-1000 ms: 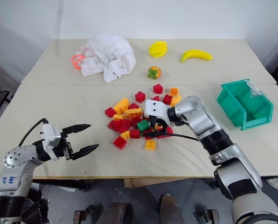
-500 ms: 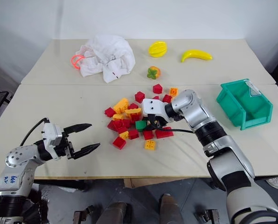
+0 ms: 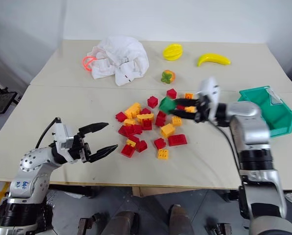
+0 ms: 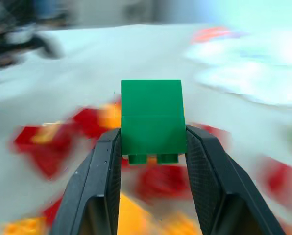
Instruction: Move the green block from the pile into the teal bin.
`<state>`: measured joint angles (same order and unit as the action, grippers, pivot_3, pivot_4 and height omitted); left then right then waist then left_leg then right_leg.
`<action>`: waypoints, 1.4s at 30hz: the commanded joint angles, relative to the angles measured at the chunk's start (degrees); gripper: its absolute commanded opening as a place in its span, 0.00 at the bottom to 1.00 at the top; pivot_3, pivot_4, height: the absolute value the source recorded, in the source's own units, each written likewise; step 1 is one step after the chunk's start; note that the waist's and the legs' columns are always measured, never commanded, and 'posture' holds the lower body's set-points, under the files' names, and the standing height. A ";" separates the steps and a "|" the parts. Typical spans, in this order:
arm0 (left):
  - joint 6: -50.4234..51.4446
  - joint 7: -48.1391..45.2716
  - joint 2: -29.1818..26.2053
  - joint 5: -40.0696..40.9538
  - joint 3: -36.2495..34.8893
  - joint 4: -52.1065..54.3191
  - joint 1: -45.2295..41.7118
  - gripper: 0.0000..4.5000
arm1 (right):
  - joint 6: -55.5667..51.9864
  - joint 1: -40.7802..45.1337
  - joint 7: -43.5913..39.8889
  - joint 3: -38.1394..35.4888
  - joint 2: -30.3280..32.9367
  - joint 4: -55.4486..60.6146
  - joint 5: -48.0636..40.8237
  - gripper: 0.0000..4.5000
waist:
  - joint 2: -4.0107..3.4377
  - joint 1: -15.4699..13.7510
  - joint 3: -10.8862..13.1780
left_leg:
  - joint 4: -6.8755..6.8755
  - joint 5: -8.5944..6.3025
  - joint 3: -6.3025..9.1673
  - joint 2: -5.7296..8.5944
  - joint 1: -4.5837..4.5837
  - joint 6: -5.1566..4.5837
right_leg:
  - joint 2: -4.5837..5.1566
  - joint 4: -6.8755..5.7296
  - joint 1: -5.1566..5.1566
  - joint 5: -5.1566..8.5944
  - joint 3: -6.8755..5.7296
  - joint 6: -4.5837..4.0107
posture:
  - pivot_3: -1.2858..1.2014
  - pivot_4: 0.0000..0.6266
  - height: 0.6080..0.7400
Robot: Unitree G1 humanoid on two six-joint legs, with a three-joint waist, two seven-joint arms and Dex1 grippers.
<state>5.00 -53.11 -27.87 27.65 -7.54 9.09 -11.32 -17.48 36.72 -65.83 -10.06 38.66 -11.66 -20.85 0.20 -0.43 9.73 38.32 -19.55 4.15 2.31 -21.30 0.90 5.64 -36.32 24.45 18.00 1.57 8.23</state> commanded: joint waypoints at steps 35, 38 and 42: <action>-7.37 -2.84 -7.36 -6.00 -2.13 -13.48 -0.53 1.00 | 13.42 -24.41 0.03 -6.31 3.95 12.79 -9.19 1.00 | -0.01 1.53 0.00 | -0.05 0.05 -0.40 -0.08 0.14 -0.08 | -0.07 -0.13 0.05 -0.04 0.33 0.08 | 0.52 0.24 1.00; -8.59 -2.35 -8.76 -6.90 -3.03 -14.00 0.76 1.00 | 12.08 -28.89 -1.53 -4.19 3.92 16.50 -9.11 1.00 | -0.02 0.65 0.00 | 0.00 0.06 -0.40 -0.01 0.14 -0.10 | 0.01 -0.09 0.04 -0.07 0.35 0.12 | 0.52 0.24 1.00; -9.82 -0.38 -9.13 -8.03 -4.13 -14.87 1.31 1.00 | 19.03 -32.16 -3.36 -3.30 3.97 12.62 -4.58 1.00 | 0.00 0.05 -0.01 | 0.04 0.05 -0.34 -0.01 0.15 -0.11 | -0.01 0.01 -0.06 -0.08 0.29 0.14 | 0.52 0.24 1.00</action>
<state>-3.82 -54.16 -36.49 19.68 -10.35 -5.99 -10.12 -1.70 5.08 -68.53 -12.70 42.34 1.71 -26.43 0.19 -0.38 9.72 38.36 -19.50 3.81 2.30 -21.15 0.79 5.62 -36.29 24.39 17.92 1.86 8.37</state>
